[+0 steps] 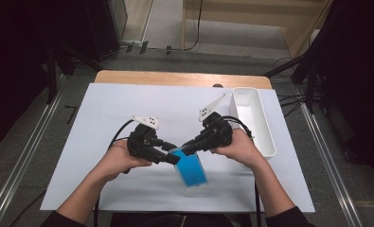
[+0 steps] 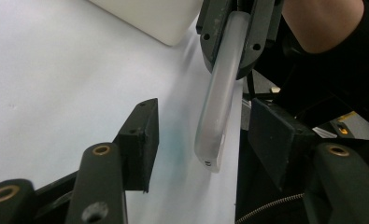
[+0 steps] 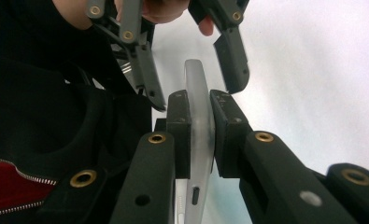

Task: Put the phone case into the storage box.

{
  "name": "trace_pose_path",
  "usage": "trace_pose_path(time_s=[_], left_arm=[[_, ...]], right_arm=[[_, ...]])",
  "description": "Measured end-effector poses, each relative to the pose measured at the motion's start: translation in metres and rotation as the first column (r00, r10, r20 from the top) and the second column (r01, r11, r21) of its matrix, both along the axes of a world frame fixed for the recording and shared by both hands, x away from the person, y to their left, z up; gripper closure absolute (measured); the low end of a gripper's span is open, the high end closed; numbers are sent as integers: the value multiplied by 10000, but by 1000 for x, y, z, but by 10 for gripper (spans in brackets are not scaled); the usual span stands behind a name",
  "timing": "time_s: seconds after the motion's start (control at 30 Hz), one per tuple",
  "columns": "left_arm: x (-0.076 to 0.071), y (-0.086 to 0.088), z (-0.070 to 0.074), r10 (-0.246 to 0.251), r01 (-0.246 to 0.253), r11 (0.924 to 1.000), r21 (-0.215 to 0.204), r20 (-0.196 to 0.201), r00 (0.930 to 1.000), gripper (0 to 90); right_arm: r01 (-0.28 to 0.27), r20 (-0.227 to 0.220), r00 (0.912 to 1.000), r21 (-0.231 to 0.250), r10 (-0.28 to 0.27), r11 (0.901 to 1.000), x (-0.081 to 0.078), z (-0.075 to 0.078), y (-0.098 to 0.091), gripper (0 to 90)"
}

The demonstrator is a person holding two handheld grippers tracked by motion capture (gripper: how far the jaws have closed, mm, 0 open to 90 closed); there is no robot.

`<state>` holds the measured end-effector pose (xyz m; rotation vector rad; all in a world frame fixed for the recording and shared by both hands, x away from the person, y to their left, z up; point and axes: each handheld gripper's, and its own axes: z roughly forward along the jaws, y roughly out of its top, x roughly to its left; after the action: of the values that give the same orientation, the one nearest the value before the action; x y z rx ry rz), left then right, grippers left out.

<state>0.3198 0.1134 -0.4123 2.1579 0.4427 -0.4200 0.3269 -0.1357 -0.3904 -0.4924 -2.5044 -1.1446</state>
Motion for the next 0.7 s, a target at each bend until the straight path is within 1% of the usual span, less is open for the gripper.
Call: trace_pose_path(time_s=[0.1, 0.2, 0.27, 0.3, 0.37, 0.43, 0.53, 0.57, 0.7], left_arm=[[-2, -1, 0, -34, 35, 10000, -18, 103, 9999, 523], [-1, 0, 0, -33, 33, 10000, -5, 119, 9999, 580], [-1, 0, 0, -53, 53, 10000, -46, -5, 10000, 632], [-1, 0, 0, 40, -39, 10000, -72, 33, 10000, 651], [0, 0, 1, 91, -92, 9999, -78, -97, 9999, 689], [-1, 1, 1, 30, -31, 10000, -61, -91, 10000, 722], [-1, 0, 1, -34, 35, 10000, 14, -184, 9998, 757], [-1, 0, 1, 22, -22, 10000, -3, -222, 9998, 758], [0, 0, 1, -51, 53, 10000, 56, -382, 9993, 767]], right_arm=[[-75, -122, 9999, 32, 76, 10000, 0, -1, 1, 771], [-142, -159, 9998, 38, 143, 9999, 0, -2, 1, 771], [-167, -221, 9996, 49, 168, 9998, 0, -2, 2, 771], [-206, -225, 9995, 50, 207, 9998, 0, -2, 3, 771], [-242, -249, 9994, 23, 243, 9997, 0, -3, 3, 771], [-223, -212, 9995, -8, 223, 9998, 0, -3, 4, 771], [-178, -323, 9993, 52, 179, 9998, 1, -3, 2, 772], [-181, -357, 9992, 67, 184, 9998, 1, -3, 2, 771], [-200, -383, 9991, 102, 204, 9997, 1, -3, 2, 771]])
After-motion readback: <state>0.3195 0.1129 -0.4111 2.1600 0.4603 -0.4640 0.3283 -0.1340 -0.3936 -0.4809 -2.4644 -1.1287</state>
